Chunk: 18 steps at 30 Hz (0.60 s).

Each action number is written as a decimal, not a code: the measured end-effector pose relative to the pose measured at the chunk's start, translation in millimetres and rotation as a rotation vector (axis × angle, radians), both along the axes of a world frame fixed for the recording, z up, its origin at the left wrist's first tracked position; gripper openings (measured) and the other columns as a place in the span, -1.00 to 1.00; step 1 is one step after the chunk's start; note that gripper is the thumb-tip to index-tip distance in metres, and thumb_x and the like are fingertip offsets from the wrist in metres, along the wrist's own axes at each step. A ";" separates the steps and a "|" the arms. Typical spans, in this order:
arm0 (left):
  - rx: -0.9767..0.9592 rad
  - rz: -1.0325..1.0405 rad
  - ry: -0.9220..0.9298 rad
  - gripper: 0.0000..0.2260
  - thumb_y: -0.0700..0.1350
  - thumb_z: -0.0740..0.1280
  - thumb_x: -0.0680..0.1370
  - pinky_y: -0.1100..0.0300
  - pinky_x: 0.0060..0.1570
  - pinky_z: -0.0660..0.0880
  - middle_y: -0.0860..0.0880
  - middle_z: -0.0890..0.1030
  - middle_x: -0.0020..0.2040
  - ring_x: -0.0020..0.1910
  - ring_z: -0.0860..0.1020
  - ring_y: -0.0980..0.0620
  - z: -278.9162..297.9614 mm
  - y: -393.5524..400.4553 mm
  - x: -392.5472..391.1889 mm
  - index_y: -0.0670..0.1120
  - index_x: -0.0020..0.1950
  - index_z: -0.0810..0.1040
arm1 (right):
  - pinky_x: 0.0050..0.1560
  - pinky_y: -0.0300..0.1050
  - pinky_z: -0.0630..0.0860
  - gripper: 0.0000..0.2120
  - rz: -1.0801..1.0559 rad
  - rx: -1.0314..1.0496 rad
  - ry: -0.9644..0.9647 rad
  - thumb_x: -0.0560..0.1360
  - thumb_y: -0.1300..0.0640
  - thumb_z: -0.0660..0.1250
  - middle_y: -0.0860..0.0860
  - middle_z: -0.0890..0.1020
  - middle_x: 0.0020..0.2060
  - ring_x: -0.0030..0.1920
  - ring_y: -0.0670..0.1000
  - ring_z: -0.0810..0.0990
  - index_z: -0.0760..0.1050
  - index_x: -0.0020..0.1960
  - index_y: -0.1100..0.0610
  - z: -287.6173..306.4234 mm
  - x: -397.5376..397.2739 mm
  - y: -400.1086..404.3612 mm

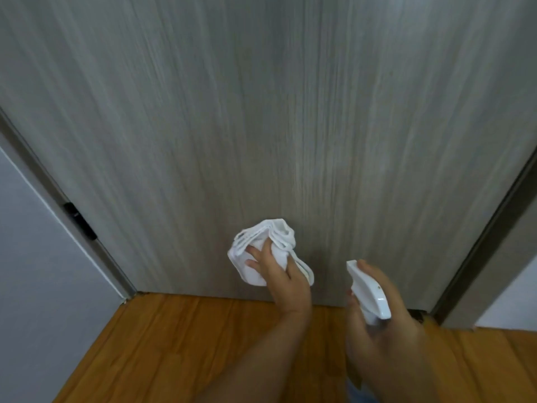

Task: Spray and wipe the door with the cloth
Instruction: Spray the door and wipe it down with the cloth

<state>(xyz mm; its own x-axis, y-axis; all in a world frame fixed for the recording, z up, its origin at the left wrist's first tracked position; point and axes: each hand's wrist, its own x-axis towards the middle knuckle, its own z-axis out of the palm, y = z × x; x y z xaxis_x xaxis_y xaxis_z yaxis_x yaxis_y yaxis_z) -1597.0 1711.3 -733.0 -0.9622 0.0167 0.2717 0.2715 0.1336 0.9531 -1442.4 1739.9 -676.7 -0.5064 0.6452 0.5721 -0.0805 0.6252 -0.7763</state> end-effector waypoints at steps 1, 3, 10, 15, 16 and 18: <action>0.030 0.027 -0.016 -0.54 -0.16 0.25 0.70 -0.14 0.57 0.17 0.01 -0.06 0.69 0.67 -0.12 -0.05 4.8 -3.3 -7.7 0.31 0.41 0.18 | 0.07 -0.76 0.23 -0.62 -0.050 -0.002 0.010 0.56 -0.17 0.21 -0.20 0.67 -0.04 0.10 -0.37 0.52 0.42 0.37 -0.24 -1.0 -8.5 -3.1; 0.074 0.044 -0.038 -0.56 -0.16 0.24 0.70 -0.11 0.56 0.18 -0.03 -0.06 0.69 0.67 -0.11 -0.08 9.8 -16.8 -27.7 0.24 0.45 0.19 | 0.22 -0.74 0.07 -0.63 0.009 0.066 0.003 0.67 -0.06 0.13 -0.14 0.68 0.02 0.11 -0.18 0.54 0.26 0.46 -0.26 1.2 -18.3 -14.2; 0.188 0.236 -0.039 -0.48 -0.09 0.26 0.69 -0.06 0.45 0.35 -0.20 0.20 0.62 0.53 0.31 -0.19 14.6 -89.7 -119.8 0.04 0.61 0.15 | 0.02 -0.64 0.38 -0.63 0.126 -0.039 -0.020 0.57 -0.02 0.35 -0.54 0.53 0.03 -0.05 -0.52 0.51 0.46 0.37 -0.13 -12.3 -32.4 -45.7; 0.121 0.254 -0.037 -0.45 -0.01 0.25 0.71 -0.03 0.44 0.38 -0.16 0.25 0.61 0.50 0.37 -0.16 3.3 -157.1 -173.5 0.04 0.64 0.08 | 0.11 -0.69 0.31 -0.62 -0.005 -0.059 0.082 0.62 -0.22 0.15 -0.62 0.45 0.17 0.10 -0.60 0.43 0.26 0.41 -0.47 -12.6 -73.4 -62.1; 0.104 0.253 -0.018 -0.47 0.03 0.26 0.69 -0.01 0.43 0.38 -0.13 0.25 0.61 0.51 0.37 -0.13 1.8 -164.2 -176.9 0.15 0.60 0.08 | 0.16 -0.66 0.31 -0.61 0.033 -0.075 0.112 0.65 -0.17 0.16 -0.59 0.46 0.21 0.15 -0.58 0.43 0.28 0.45 -0.38 -12.9 -76.8 -67.0; 0.065 0.247 0.033 -0.53 0.09 0.30 0.64 -0.01 0.44 0.37 -0.07 0.26 0.60 0.51 0.35 -0.08 2.0 -170.7 -176.8 0.36 0.45 0.15 | 0.23 -0.54 0.38 -0.61 0.056 -0.002 0.167 0.66 -0.13 0.20 -0.46 0.50 0.24 0.18 -0.48 0.48 0.42 0.45 -0.07 -17.5 -81.6 -72.0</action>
<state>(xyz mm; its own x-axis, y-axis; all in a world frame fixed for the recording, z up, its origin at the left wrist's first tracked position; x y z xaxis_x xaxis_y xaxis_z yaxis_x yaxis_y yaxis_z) -1773.8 1540.5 -730.9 -0.9255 -0.2366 0.2959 0.2692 0.1389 0.9530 -1524.0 1667.9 -694.2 -0.4398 0.6196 0.6502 -0.2430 0.6148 -0.7503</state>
